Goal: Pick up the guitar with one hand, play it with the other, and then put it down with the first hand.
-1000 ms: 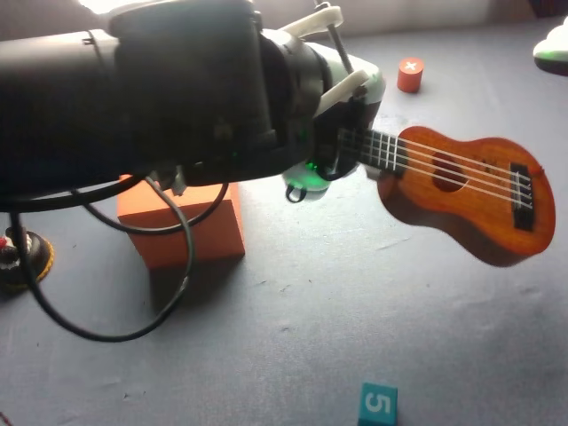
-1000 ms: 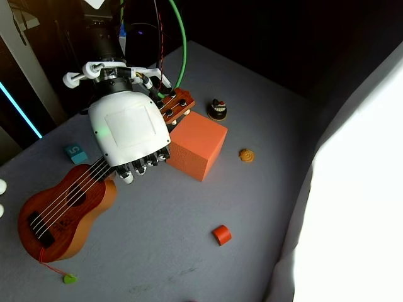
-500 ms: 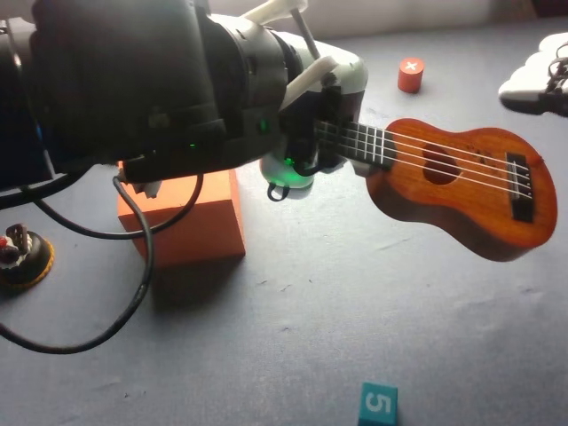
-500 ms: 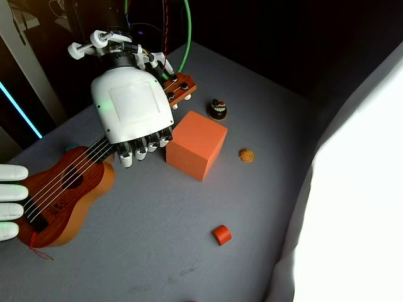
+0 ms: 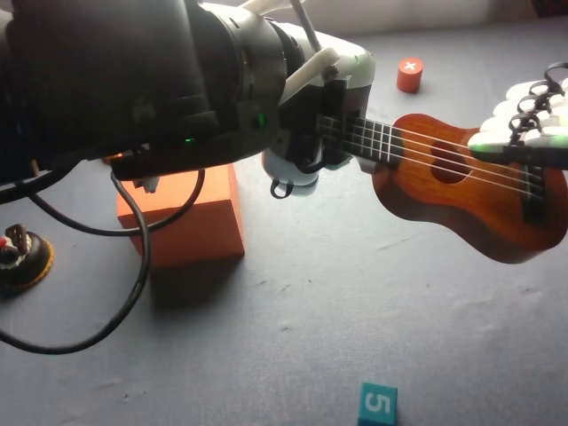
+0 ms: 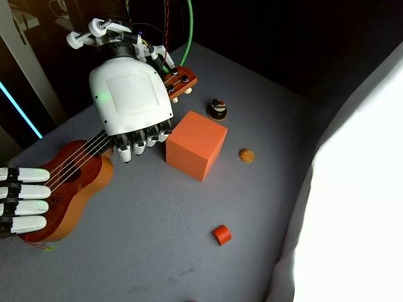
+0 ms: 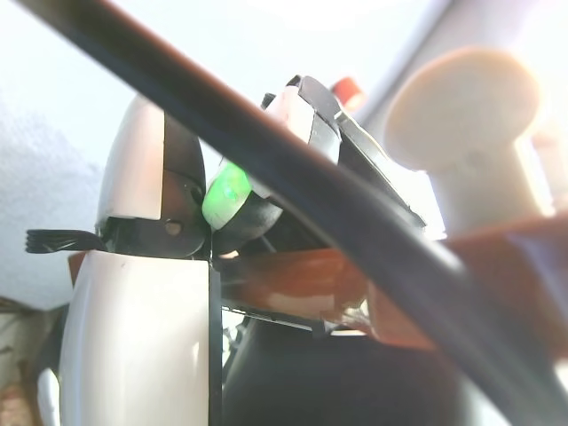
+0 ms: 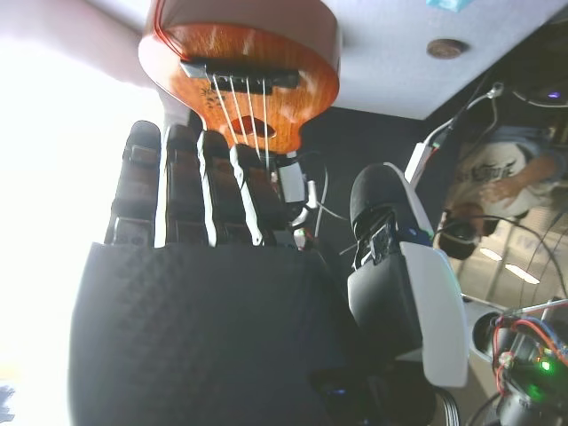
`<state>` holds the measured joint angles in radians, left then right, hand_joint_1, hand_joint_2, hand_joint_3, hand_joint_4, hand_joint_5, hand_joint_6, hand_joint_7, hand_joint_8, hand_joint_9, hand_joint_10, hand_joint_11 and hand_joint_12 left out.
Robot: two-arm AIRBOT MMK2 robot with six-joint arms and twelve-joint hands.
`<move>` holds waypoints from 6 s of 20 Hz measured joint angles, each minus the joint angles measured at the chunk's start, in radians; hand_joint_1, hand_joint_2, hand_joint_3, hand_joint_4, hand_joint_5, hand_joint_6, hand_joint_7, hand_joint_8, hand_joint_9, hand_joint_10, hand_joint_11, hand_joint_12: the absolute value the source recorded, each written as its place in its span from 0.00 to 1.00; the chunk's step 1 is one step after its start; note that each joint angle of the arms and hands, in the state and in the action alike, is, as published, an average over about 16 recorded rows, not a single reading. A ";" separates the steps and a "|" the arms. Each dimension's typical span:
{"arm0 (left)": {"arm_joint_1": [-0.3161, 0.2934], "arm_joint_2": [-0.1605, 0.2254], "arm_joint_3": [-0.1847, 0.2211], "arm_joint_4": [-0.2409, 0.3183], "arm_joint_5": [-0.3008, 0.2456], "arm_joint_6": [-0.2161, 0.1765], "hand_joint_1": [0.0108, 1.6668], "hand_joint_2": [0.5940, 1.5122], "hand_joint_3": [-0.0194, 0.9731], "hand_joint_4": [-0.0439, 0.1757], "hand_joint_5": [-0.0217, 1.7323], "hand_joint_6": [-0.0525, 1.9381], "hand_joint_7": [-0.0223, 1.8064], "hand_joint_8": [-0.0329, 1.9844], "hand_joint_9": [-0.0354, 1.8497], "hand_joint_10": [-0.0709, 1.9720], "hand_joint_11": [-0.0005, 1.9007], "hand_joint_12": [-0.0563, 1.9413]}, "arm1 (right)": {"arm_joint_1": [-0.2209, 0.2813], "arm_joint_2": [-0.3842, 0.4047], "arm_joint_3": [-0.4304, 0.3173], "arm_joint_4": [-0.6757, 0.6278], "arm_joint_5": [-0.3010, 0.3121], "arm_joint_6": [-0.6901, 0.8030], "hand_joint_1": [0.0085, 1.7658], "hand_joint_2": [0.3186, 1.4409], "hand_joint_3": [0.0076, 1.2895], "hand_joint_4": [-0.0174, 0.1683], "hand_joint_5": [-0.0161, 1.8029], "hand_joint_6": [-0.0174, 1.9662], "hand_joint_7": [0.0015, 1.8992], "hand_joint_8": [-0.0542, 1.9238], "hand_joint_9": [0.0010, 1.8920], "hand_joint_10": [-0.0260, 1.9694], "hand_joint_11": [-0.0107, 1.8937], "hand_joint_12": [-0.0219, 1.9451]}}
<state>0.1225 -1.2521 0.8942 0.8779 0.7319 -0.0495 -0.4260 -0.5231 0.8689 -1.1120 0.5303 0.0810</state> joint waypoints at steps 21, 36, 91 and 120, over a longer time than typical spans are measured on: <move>-0.005 0.005 -0.011 -0.006 0.004 0.022 0.88 0.54 0.00 0.18 0.70 0.96 0.73 1.00 0.77 0.97 0.75 0.99 | -0.024 -0.058 0.002 0.075 -0.018 -0.098 0.05 0.89 0.01 0.05 0.07 0.02 0.06 0.04 0.03 0.02 0.02 0.01; -0.006 0.010 -0.011 -0.008 0.006 0.025 0.88 0.54 0.00 0.19 0.70 0.96 0.73 1.00 0.78 0.97 0.75 0.99 | -0.024 -0.035 -0.007 0.028 0.069 -0.116 0.08 0.88 0.01 0.06 0.08 0.11 0.07 0.04 0.04 0.03 0.01 0.05; 0.421 -0.146 -0.003 0.714 0.176 -0.832 0.85 0.54 0.00 0.19 0.67 0.97 0.72 0.99 0.76 0.97 0.75 0.99 | 0.040 -0.008 0.054 0.551 0.066 -0.315 0.07 0.88 0.01 0.08 0.05 0.09 0.06 0.04 0.03 0.07 0.02 0.12; 0.438 -0.191 0.078 0.765 0.132 -0.813 0.02 0.47 0.02 0.55 0.07 0.05 0.10 0.10 0.11 0.10 0.02 0.35 | 0.038 -0.004 0.046 0.546 0.073 -0.307 0.06 0.88 0.01 0.08 0.06 0.07 0.07 0.04 0.02 0.07 0.02 0.09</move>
<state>0.5601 -1.4428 0.9726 1.6430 0.8641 -0.8626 -0.3882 -0.5268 0.9150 -0.5663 0.6036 -0.2262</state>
